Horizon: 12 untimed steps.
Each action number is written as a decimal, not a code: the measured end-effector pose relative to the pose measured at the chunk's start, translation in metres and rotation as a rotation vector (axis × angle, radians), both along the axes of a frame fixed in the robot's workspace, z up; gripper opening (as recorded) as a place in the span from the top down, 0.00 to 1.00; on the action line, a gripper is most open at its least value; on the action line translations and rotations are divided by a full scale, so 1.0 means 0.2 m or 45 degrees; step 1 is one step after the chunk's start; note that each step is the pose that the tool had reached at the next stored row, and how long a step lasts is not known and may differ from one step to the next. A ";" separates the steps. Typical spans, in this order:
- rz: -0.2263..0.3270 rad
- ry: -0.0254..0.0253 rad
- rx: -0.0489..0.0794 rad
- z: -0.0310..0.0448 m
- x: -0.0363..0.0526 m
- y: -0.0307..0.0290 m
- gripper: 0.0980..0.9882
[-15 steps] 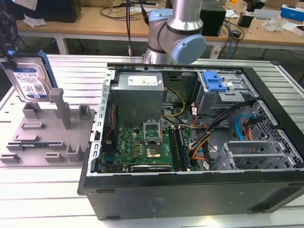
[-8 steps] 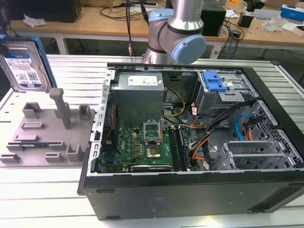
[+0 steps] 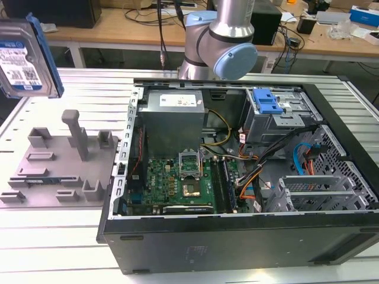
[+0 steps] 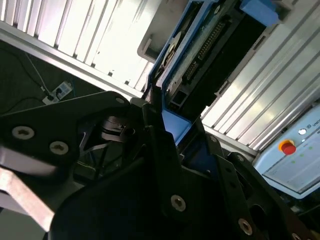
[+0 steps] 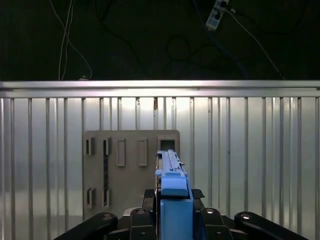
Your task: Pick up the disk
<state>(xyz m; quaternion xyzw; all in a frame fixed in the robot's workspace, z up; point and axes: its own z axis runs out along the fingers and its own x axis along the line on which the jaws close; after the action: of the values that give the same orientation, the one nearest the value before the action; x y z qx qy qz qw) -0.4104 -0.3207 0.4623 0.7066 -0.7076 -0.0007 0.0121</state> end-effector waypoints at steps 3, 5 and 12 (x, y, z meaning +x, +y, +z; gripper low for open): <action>0.000 0.0001 0.000 0.091 0.000 -0.004 0.70; 0.000 -0.0001 0.000 0.095 0.000 -0.004 0.70; 0.000 0.0000 0.000 0.096 0.000 -0.004 0.70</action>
<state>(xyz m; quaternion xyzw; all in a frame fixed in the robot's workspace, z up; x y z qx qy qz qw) -0.4104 -0.3215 0.4815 0.7065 -0.7076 -0.0007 0.0121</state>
